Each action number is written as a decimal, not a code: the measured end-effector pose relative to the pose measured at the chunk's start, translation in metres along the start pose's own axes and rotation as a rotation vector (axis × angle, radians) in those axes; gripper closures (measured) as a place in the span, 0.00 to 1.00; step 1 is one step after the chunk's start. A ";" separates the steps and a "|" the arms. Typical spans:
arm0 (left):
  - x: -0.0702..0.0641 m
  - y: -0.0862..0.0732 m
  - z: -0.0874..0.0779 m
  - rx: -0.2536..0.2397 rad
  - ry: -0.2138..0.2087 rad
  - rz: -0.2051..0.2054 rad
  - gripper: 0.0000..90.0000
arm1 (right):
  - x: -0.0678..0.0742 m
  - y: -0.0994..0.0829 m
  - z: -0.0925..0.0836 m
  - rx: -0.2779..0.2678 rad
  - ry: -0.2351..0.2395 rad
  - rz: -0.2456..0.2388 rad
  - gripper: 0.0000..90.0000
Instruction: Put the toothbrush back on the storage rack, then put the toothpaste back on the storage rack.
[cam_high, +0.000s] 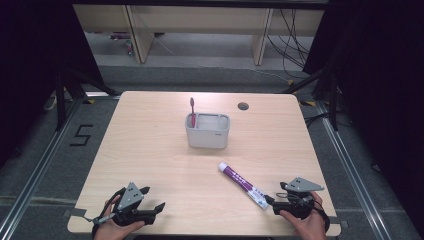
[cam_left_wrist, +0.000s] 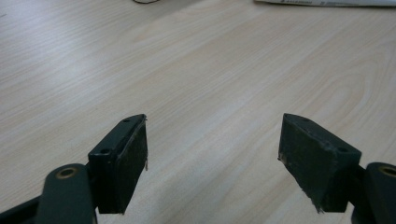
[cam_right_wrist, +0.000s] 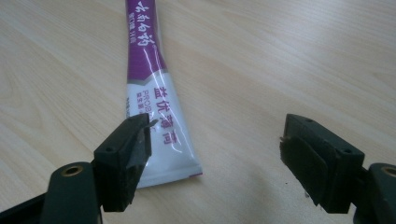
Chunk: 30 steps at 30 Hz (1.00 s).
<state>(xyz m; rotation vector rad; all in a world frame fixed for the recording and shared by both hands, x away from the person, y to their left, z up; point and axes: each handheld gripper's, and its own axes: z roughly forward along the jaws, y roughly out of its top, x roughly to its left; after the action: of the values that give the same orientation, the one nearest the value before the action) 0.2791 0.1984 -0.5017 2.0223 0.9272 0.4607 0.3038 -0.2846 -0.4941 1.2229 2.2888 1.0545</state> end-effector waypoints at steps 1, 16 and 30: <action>-0.001 0.000 0.001 -0.005 0.003 -0.004 0.26 | 0.000 0.000 0.000 0.002 0.000 -0.001 0.28; -0.004 -0.002 0.004 0.012 -0.003 0.009 0.26 | -0.017 0.018 0.011 -0.038 -0.030 0.022 0.40; -0.002 -0.003 0.003 0.032 -0.004 0.041 0.29 | -0.003 0.049 0.037 -0.054 0.028 0.073 0.70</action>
<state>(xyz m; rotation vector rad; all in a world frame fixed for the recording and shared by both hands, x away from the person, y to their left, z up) 0.2781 0.1966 -0.5057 2.0731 0.8980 0.4671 0.3557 -0.2527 -0.4826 1.2869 2.2363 1.1577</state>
